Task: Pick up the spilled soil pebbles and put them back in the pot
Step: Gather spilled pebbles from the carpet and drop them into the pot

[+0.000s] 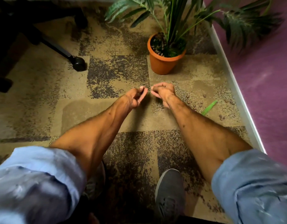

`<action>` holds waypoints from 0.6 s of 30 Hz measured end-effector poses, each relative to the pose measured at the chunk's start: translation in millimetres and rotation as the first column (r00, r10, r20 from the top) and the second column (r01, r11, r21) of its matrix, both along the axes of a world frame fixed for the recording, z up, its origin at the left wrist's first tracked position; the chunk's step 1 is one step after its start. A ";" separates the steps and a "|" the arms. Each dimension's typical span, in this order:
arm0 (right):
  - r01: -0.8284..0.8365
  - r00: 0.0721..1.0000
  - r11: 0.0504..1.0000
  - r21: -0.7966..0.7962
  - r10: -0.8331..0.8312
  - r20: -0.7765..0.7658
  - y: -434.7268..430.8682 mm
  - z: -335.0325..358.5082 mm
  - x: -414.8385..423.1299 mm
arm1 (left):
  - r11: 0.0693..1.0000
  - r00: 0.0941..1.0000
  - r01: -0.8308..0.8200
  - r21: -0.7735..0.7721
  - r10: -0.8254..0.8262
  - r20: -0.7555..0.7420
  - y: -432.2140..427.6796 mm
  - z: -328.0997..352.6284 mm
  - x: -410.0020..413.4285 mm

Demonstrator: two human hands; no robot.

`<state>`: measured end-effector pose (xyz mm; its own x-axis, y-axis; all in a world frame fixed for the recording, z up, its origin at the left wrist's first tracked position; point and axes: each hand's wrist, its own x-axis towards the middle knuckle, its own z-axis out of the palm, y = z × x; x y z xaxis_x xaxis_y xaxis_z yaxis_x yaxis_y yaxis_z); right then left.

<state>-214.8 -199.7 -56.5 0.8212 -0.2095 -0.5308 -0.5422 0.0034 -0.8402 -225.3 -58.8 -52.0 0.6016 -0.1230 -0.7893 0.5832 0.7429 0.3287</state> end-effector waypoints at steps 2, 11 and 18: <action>0.041 0.997 0.997 0.059 -0.044 0.063 3.9 13.8 22.6 | 1.000 0.999 -0.017 0.023 0.016 0.033 -4.8 13.0 25.4; 0.164 0.962 0.975 0.149 -0.192 0.194 -5.0 66.9 101.3 | 0.991 0.985 -0.077 0.106 0.058 0.165 -38.8 79.3 132.4; 0.307 0.932 0.947 0.100 -0.320 0.171 -24.8 71.7 148.9 | 0.973 0.973 0.056 0.223 -0.104 0.208 -61.4 93.7 168.2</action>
